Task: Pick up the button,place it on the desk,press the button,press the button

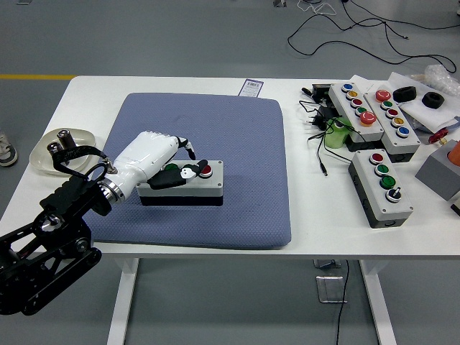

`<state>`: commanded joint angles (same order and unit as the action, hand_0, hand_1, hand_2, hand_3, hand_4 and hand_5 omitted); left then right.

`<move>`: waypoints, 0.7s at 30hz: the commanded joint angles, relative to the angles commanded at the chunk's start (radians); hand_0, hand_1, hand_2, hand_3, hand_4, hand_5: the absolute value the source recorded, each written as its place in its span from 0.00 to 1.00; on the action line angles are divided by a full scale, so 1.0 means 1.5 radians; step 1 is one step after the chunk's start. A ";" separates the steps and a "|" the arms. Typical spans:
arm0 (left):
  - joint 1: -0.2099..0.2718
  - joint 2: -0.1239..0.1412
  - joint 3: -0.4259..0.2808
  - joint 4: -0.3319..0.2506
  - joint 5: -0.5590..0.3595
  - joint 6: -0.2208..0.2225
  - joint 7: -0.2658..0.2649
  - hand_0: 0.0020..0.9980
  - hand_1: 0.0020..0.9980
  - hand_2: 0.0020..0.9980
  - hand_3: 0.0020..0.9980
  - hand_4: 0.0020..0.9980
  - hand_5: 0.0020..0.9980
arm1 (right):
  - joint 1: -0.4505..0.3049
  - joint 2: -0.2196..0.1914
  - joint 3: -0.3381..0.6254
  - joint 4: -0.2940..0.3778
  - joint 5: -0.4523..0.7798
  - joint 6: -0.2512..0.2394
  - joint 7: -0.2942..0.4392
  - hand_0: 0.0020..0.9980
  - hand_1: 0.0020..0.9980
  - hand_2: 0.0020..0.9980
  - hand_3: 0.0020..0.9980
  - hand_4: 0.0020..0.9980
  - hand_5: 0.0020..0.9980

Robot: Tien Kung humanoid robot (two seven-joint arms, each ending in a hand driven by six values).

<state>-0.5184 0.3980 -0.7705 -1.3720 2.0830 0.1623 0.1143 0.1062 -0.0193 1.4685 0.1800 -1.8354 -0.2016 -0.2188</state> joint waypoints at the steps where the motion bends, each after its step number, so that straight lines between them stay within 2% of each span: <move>1: 0.000 0.001 0.001 0.000 -0.001 -0.002 0.001 0.00 0.00 0.00 0.58 0.68 1.00 | 0.000 0.000 0.001 0.000 0.000 0.000 0.000 0.67 0.66 0.68 0.62 0.31 0.17; 6: 0.000 0.001 0.008 0.005 0.000 -0.004 0.004 0.00 0.00 0.00 0.58 0.67 1.00 | 0.000 0.000 0.002 0.000 -0.002 0.000 0.000 0.67 0.66 0.68 0.62 0.31 0.17; 16: 0.006 0.001 0.023 0.022 0.015 -0.030 0.013 0.00 0.00 0.00 0.57 0.67 0.99 | 0.001 0.000 0.002 0.000 -0.002 0.000 0.000 0.67 0.66 0.68 0.62 0.31 0.17; 21: 0.003 -0.001 0.017 0.015 0.009 -0.003 0.012 0.00 0.00 0.00 0.57 0.67 0.98 | 0.000 0.000 0.005 0.000 -0.007 0.001 0.000 0.67 0.66 0.68 0.62 0.31 0.17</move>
<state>-0.5134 0.3968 -0.7454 -1.3496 2.0970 0.1571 0.1323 0.1065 -0.0195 1.4758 0.1800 -1.8458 -0.2009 -0.2185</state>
